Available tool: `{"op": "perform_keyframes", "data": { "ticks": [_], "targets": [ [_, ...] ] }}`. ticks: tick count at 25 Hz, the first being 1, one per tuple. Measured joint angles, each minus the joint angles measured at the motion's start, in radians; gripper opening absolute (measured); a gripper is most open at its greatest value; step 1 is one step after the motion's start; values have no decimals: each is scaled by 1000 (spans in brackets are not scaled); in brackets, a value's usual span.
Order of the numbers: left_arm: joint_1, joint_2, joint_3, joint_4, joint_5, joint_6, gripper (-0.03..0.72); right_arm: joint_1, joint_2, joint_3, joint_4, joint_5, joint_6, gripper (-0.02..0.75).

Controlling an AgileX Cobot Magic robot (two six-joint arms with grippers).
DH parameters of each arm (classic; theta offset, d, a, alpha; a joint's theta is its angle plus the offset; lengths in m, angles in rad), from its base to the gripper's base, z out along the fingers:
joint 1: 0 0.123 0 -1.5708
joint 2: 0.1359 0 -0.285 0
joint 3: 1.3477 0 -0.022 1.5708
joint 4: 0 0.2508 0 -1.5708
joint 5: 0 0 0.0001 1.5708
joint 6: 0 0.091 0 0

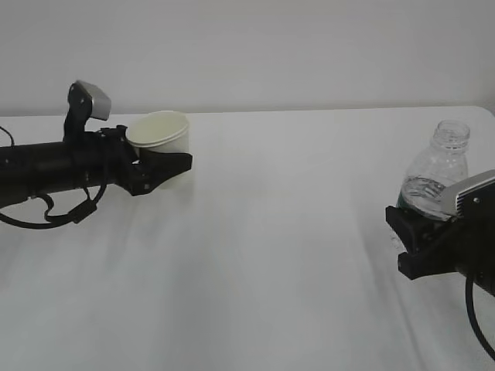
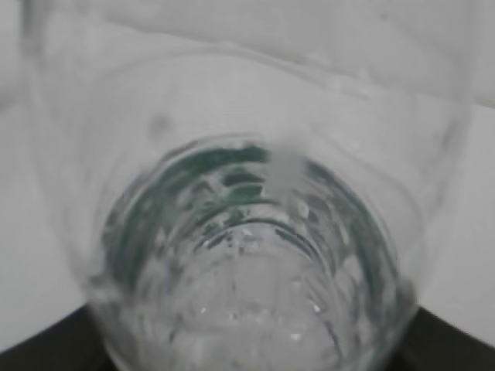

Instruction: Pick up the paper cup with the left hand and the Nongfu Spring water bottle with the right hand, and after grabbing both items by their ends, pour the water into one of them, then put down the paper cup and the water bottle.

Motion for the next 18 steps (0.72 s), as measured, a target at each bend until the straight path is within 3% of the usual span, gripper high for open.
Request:
{"op": "perform_keyframes", "data": {
  "ticks": [18],
  "targets": [
    [-335,-24,0,12,-27,-6,498,0,0,0,-22,0,2,420]
  ]
}}
